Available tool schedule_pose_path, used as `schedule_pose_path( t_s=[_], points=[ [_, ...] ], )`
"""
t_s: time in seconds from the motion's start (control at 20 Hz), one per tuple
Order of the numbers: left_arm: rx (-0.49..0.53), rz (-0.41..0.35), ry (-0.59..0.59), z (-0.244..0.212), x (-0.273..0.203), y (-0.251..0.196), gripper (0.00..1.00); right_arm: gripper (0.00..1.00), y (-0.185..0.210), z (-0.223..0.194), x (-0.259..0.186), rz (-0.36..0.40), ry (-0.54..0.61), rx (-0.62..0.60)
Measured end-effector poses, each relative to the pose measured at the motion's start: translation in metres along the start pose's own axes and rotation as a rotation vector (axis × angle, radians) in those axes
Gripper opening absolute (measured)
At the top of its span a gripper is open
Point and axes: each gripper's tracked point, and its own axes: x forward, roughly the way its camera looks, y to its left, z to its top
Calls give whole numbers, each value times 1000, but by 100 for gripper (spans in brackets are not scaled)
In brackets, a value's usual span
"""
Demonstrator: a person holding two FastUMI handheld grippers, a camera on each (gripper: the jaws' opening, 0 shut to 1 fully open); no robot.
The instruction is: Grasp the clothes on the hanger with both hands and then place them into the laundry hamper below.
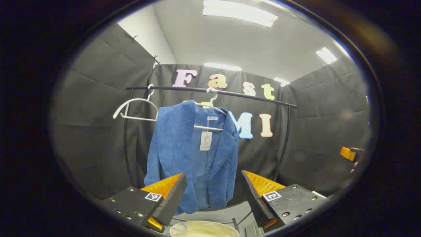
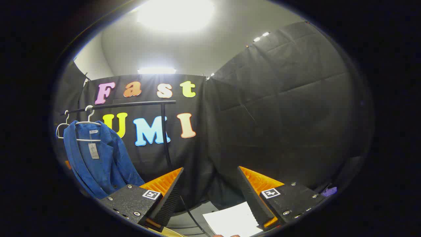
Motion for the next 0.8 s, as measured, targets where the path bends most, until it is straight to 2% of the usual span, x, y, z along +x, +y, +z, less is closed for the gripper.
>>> schedule_pose_path(
  t_s=[0.05,0.1,0.2,0.55,0.7,0.75,0.8],
  points=[
    [3,6,-8,2,0,4,90,95,13,-2,0,29,11,-3],
    [8,13,-12,4,1,8,90,95,24,-3,-5,56,18,0],
    [21,31,-21,10,-2,14,99,95,42,1,-6,99,15,4],
    [93,75,-39,29,-12,30,98,95,96,-5,7,212,54,18],
    [89,80,-27,28,-7,31,99,95,113,-1,5,245,44,-2],
    [80,81,-23,29,-6,32,94,95,119,1,5,258,40,-10],
    [72,83,-20,30,-5,34,99,95,126,4,4,273,40,-12]
  ],
)
